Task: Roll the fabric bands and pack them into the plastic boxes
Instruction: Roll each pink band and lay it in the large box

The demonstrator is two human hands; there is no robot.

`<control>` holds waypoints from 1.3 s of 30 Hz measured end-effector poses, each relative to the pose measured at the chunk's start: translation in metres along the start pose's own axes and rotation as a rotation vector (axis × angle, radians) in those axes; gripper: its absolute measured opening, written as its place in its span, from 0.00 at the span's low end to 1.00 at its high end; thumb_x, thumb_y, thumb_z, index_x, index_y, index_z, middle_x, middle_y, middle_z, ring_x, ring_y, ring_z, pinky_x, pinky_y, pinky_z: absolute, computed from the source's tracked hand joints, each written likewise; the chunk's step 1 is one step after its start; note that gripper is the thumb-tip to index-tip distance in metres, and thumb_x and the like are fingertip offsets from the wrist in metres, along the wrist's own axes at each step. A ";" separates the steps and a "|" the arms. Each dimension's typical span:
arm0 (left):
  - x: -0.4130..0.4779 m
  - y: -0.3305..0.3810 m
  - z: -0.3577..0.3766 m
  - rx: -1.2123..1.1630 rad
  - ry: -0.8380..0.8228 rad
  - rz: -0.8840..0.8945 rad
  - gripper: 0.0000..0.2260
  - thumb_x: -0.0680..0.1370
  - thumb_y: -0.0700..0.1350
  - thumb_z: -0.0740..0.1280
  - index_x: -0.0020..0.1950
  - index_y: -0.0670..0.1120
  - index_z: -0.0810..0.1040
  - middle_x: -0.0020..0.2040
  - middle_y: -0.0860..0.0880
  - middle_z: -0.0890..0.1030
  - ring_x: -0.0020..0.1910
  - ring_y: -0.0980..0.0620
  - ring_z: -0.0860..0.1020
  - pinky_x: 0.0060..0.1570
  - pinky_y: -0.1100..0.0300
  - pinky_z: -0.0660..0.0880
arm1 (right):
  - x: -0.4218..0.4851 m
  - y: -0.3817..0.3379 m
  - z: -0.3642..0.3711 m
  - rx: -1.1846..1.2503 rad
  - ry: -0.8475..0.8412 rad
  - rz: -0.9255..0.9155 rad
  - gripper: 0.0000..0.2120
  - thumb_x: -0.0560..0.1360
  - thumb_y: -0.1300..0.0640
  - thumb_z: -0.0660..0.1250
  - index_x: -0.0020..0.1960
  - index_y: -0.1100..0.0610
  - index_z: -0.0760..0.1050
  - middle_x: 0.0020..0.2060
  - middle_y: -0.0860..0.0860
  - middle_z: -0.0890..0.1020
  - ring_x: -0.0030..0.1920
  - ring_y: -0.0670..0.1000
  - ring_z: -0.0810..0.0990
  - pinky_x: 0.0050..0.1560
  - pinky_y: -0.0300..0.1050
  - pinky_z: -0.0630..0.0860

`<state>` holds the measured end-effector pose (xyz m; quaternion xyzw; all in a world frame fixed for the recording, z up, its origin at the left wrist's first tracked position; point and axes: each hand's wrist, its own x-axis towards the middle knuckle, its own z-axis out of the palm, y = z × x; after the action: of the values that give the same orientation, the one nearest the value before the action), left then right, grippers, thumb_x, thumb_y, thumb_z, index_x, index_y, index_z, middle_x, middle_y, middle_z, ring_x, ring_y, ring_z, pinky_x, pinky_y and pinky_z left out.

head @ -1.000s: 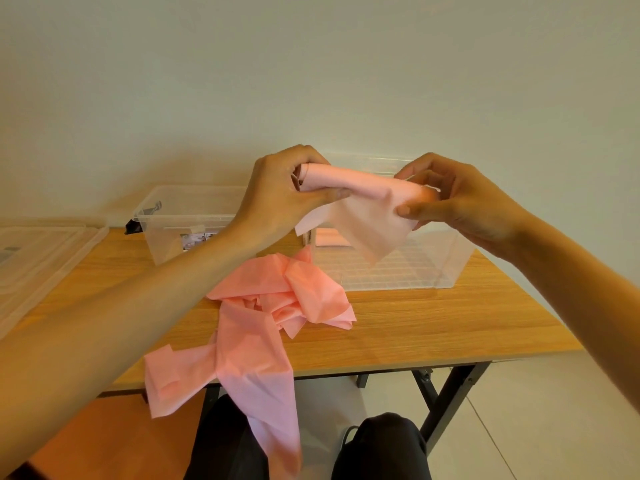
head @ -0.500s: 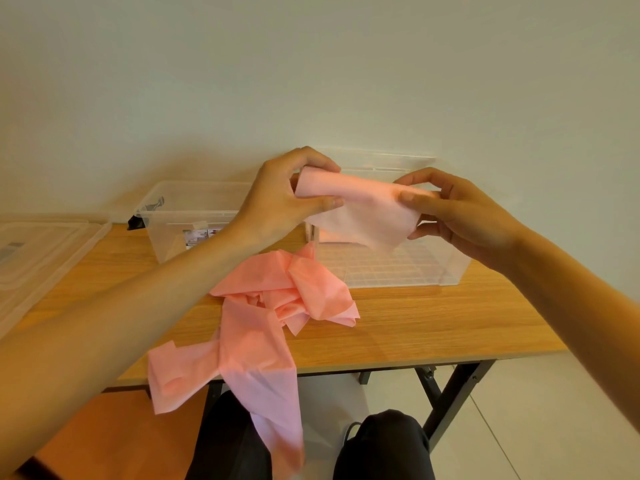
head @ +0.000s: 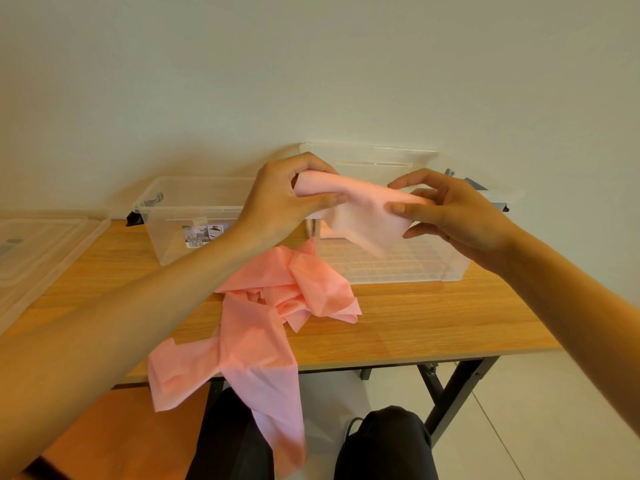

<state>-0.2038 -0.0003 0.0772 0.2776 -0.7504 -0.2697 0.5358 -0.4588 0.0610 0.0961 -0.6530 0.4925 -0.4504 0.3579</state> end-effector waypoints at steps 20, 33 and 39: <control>-0.004 -0.009 0.001 0.057 -0.036 0.002 0.17 0.65 0.42 0.83 0.51 0.46 0.84 0.48 0.54 0.84 0.49 0.57 0.81 0.46 0.61 0.78 | 0.001 0.004 -0.002 -0.078 -0.041 0.041 0.15 0.69 0.49 0.76 0.50 0.58 0.85 0.44 0.58 0.84 0.40 0.54 0.80 0.41 0.39 0.80; -0.005 -0.012 0.001 0.067 -0.058 -0.011 0.14 0.67 0.44 0.82 0.49 0.47 0.83 0.46 0.54 0.83 0.46 0.58 0.81 0.46 0.61 0.77 | 0.002 0.003 -0.005 -0.115 -0.054 -0.007 0.13 0.71 0.55 0.77 0.52 0.61 0.82 0.42 0.56 0.84 0.38 0.53 0.80 0.39 0.43 0.78; -0.004 -0.010 -0.001 0.198 -0.170 0.105 0.20 0.64 0.43 0.84 0.54 0.44 0.85 0.50 0.50 0.84 0.50 0.56 0.81 0.51 0.65 0.76 | 0.004 0.007 -0.008 -0.103 -0.085 0.053 0.11 0.76 0.53 0.73 0.52 0.60 0.84 0.46 0.58 0.84 0.43 0.53 0.82 0.43 0.42 0.80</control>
<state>-0.2009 -0.0047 0.0676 0.2657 -0.8296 -0.1883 0.4536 -0.4680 0.0553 0.0933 -0.6760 0.5165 -0.3865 0.3563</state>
